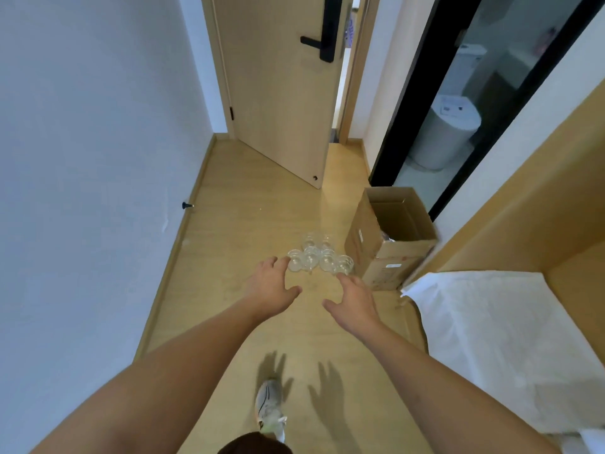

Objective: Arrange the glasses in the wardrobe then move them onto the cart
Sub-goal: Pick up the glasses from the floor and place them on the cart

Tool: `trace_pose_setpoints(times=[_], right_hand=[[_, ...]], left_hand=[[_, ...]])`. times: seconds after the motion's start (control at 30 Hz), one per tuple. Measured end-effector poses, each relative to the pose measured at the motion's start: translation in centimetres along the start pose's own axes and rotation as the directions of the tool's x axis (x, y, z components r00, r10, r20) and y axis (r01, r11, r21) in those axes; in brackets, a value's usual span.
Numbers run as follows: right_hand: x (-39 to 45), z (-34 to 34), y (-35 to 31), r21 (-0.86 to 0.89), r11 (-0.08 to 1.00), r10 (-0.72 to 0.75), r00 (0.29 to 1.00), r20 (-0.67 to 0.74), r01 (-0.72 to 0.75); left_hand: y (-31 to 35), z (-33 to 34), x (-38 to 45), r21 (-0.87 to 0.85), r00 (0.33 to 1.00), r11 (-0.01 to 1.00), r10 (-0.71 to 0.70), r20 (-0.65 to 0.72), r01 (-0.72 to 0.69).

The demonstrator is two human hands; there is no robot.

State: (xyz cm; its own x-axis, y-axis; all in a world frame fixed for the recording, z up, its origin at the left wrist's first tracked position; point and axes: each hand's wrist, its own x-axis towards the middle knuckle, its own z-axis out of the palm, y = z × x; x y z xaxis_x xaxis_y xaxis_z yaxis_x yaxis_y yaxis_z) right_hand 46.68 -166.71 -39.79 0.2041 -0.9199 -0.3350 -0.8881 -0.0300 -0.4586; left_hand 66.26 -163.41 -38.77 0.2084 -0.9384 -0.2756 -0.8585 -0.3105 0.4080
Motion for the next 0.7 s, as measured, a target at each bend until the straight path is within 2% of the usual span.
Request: trace_pose_setpoints(times=[0.23,0.5,0.7], right_hand=[[6.9,0.4,-3.9,-0.002,0.998,0.059,0.998,0.023,-0.059],[14.3,-0.1,-4.4,-0.006,0.994,0.105,0.993,0.061,-0.105],[23.4,-0.6,-4.3,0.009,0.996,0.091,0.987,0.130,-0.093]], left_hand=[[-3.0,-2.6,8.2,-0.014,0.998,1.000,0.012,0.069,-0.011],[-4.1,-3.2,15.5,-0.013,0.993,1.000,-0.008,0.118,0.010],[-3.6,-2.6,23.5,-0.002,0.986,0.997,-0.077,0.149,0.078]])
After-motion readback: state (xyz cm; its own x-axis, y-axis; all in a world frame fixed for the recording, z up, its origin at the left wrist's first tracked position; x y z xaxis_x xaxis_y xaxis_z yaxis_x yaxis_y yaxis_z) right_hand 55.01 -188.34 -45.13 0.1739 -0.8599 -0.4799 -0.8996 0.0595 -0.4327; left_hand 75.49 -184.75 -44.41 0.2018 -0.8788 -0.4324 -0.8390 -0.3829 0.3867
